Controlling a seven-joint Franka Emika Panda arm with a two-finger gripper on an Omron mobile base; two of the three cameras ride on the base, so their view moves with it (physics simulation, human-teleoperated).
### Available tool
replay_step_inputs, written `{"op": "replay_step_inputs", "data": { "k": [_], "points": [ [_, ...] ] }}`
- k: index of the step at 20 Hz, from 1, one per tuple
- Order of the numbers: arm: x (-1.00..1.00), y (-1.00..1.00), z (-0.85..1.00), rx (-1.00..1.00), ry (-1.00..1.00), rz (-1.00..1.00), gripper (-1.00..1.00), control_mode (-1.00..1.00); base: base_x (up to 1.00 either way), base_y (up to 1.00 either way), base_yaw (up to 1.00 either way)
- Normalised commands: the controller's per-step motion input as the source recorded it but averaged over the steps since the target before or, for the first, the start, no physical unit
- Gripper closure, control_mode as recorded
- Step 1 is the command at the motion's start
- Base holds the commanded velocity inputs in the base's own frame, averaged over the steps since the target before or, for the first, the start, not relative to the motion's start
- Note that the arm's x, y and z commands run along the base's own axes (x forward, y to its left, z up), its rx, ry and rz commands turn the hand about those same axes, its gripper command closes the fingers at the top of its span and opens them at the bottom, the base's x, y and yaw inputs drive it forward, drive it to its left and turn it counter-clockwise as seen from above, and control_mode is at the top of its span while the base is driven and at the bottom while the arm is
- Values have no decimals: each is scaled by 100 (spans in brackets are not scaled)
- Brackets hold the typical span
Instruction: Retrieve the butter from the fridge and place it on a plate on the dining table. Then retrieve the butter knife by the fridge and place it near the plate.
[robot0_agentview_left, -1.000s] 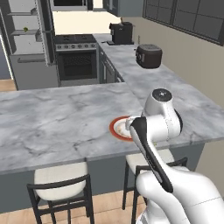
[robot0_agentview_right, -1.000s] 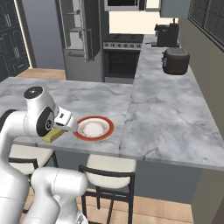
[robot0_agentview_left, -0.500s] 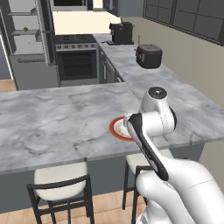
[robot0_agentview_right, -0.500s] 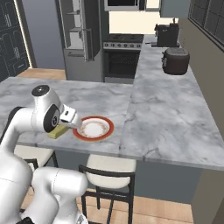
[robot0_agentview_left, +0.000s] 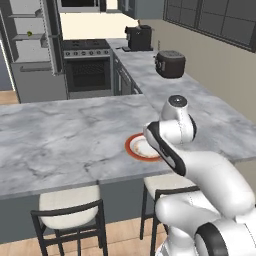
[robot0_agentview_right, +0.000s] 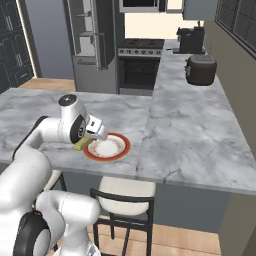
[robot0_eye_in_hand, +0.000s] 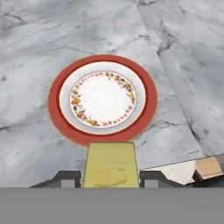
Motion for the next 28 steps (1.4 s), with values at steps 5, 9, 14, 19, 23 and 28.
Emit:
{"op": "replay_step_inputs", "data": {
  "k": [5,9,14,19,23,28],
  "points": [
    [71,-19,-38,0,1,-14,100,-100,0,0,0],
    [70,0,-36,0,0,-26,100,-100,0,0,0],
    [53,-6,-24,0,0,-34,100,-100,0,0,0],
    [33,-7,-23,0,0,-27,100,-100,0,0,0],
    [17,-14,-21,0,0,-17,100,-100,0,0,0],
    [14,-10,-21,0,-2,-14,100,-100,0,0,0]
  ]
}}
